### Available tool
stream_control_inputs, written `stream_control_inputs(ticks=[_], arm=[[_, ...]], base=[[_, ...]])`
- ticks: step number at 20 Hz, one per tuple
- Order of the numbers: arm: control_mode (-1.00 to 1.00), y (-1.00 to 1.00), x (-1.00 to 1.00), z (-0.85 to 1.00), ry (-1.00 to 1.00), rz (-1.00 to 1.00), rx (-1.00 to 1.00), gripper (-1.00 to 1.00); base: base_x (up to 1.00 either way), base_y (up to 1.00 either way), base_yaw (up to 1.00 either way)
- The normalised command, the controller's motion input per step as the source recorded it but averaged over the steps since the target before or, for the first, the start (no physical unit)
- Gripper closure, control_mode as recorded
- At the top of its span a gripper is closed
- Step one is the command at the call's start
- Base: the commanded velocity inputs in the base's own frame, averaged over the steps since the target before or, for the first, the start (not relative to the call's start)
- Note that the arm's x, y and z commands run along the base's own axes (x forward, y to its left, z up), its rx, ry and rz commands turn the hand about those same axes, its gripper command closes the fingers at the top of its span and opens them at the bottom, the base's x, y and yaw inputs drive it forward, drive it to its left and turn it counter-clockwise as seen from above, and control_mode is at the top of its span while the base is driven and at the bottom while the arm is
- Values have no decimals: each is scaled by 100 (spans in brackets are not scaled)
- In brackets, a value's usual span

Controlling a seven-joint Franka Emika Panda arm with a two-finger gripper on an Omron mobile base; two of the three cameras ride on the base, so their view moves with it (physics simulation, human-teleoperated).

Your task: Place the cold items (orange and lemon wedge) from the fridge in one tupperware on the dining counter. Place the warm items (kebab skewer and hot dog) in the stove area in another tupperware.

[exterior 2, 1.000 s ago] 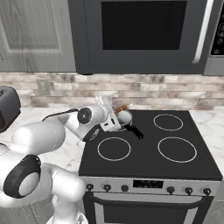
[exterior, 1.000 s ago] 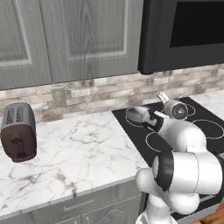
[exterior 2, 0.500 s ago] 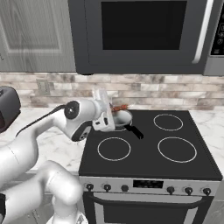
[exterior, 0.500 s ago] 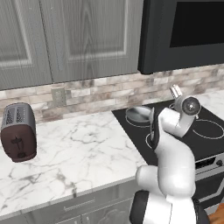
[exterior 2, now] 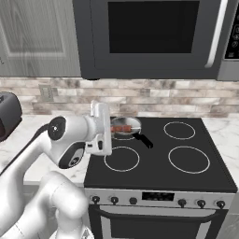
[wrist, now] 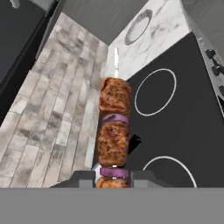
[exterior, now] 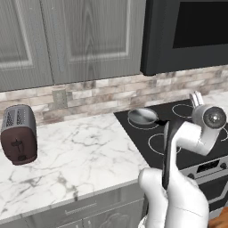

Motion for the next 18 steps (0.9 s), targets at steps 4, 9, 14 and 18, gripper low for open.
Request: stream_control_inputs(ticks=[4,9,14,18], arm=[[-100,13,-91,42,0,-2,6,100],[-100,16,-75,56,5,-3,5,100],[-100,20,-69,46,9,-2,2,100],[-100,47,-55,0,1,0,-6,100]], base=[[0,0,0],[0,0,0],[0,0,0],[0,0,0]])
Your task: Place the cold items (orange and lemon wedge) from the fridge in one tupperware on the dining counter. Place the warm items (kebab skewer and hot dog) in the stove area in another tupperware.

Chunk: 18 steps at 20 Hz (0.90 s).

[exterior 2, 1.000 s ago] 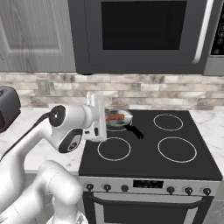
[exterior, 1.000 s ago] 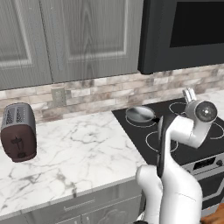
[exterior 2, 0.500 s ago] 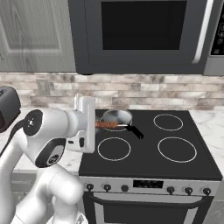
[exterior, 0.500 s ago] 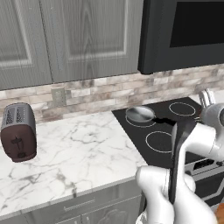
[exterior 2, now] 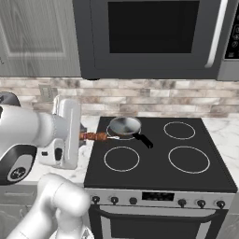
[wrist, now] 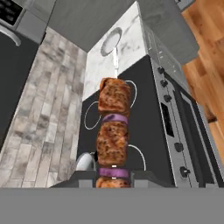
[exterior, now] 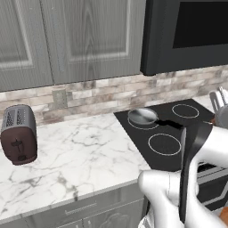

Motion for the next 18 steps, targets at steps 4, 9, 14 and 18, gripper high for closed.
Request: stream_control_inputs(ticks=[4,9,14,18], arm=[[-100,25,-21,-1,0,4,-6,100],[-100,16,-53,-27,-5,1,-6,100],[100,0,0,0,0,0,0,100],[100,0,0,0,0,0,0,100]], base=[[0,0,0],[0,0,0],[-96,25,-13],[-100,41,-38]])
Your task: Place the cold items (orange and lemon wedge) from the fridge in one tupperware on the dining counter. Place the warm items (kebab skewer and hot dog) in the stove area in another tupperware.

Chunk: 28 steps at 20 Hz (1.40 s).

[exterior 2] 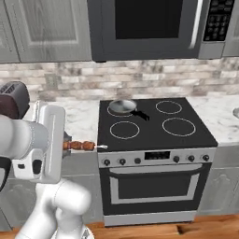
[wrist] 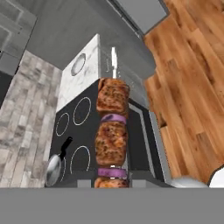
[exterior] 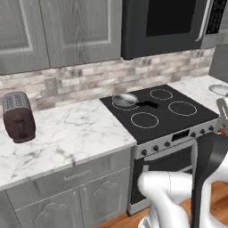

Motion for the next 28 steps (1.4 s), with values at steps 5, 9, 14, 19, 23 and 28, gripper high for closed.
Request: stream_control_inputs(ticks=[5,9,14,19,23,28], arm=[[100,0,0,0,0,0,0,100],[100,0,0,0,0,0,0,100],[100,0,0,0,0,0,0,100],[100,0,0,0,0,0,0,100],[100,0,0,0,0,0,0,100],[100,0,0,0,0,0,0,100]], base=[[-100,42,-41],[-100,14,-34],[-100,-6,-28],[-100,-24,-24],[-100,-34,-21],[-100,-43,-18]])
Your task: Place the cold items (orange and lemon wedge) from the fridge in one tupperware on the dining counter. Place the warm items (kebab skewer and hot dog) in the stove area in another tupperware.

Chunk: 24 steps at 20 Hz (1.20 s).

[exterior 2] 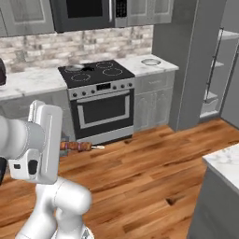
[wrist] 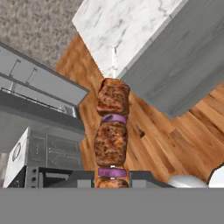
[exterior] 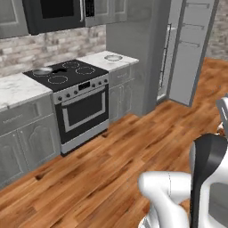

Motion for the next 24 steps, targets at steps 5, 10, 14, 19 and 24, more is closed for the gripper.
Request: stream_control_inputs(ticks=[5,10,14,19,24], arm=[[100,0,0,0,0,0,0,100],[100,0,0,0,0,0,0,100],[100,0,0,0,0,0,0,100],[100,0,0,0,0,0,0,100],[100,0,0,0,0,0,0,100]], base=[[-100,-67,-15],[-96,-97,-11],[-89,-100,-9],[-64,-100,-6],[-14,-100,0]])
